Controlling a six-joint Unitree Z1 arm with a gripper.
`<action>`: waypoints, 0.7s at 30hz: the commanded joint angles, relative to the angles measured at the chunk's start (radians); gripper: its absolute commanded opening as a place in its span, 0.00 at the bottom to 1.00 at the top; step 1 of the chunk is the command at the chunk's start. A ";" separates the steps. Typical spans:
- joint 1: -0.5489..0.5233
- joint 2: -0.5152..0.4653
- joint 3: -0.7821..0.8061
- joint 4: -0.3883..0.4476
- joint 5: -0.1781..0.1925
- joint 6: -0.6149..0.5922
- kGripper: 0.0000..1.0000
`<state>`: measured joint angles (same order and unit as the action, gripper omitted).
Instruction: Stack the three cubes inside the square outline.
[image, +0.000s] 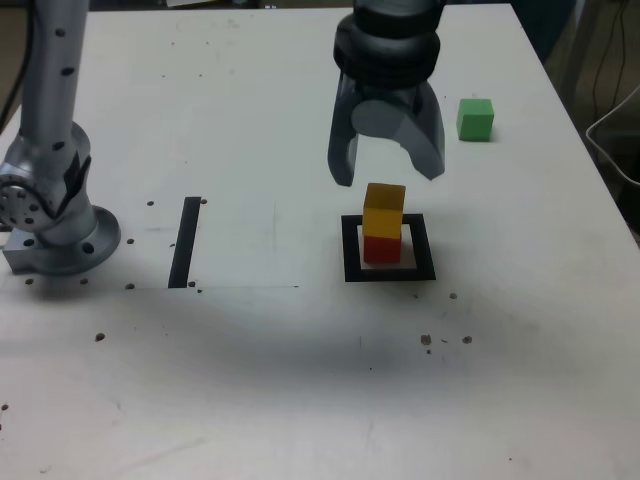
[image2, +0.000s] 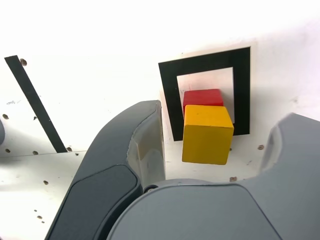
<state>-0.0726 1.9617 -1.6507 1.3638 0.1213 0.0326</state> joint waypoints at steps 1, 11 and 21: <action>0.011 -0.008 -0.003 -0.001 0.003 0.003 1.00; 0.067 0.004 -0.067 0.053 -0.013 0.057 1.00; 0.183 0.107 -0.287 0.135 -0.015 0.152 0.99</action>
<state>0.0925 2.0442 -1.9078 1.4862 0.1067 0.1798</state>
